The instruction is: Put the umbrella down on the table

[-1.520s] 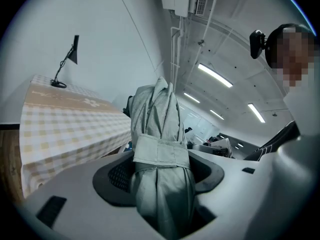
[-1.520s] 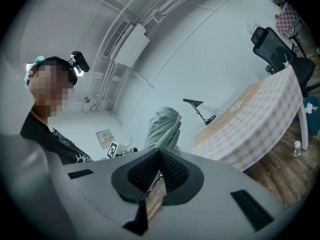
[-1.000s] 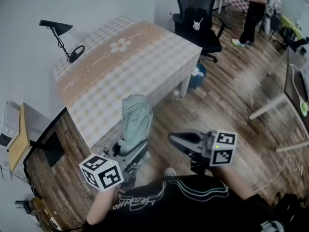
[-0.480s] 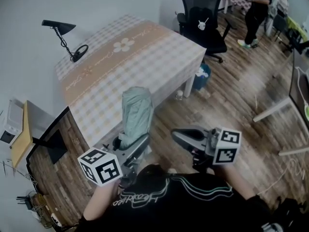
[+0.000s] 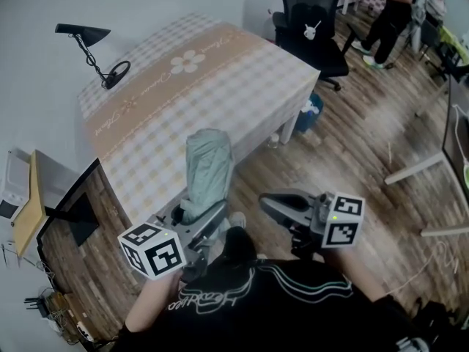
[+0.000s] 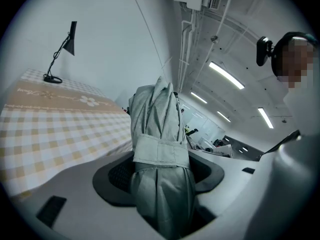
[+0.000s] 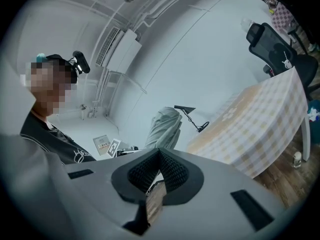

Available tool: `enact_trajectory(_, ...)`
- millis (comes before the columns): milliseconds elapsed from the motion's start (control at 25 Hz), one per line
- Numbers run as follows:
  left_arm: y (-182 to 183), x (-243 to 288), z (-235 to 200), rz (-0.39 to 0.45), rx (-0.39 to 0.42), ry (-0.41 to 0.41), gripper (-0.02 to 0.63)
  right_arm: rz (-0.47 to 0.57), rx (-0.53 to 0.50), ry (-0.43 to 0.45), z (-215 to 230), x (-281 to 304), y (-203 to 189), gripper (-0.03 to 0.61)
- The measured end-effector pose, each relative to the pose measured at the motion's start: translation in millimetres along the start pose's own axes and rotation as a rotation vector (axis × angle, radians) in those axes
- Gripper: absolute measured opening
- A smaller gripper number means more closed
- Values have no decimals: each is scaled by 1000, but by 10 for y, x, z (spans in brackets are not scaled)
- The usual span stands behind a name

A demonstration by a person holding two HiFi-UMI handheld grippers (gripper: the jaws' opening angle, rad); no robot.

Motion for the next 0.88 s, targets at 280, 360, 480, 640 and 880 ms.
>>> enact_trajectory(280, 313, 221, -499, -8, -1, 17, 267, -3, 11, -2, 359, 427, 183, 12)
enact_trajectory(360, 400, 294, -641, -14, -3, 20, 267, -4, 16, -6, 475, 544, 232, 12)
enact_trajectory(480, 548, 418, -860, -18, -4, 25, 267, -8, 24, -16, 665, 721, 310, 12)
enact_trajectory(640, 723, 571, -1155, -28, -15, 27, 267, -17, 29, -27, 876, 968, 420, 12)
enact_trajectory(880, 947, 782, -1597, -36, -10, 37, 267, -37, 36, -57, 1174, 1249, 531, 12)
Point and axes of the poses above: the fingertips, and each gripper's own axes: x forward along the fingers, z to its right, y out of its top, the point moved 2 cm from there along -x, backward along the fingers, and after that the axes turned 7 degrees about z, right-handed, at the moved point
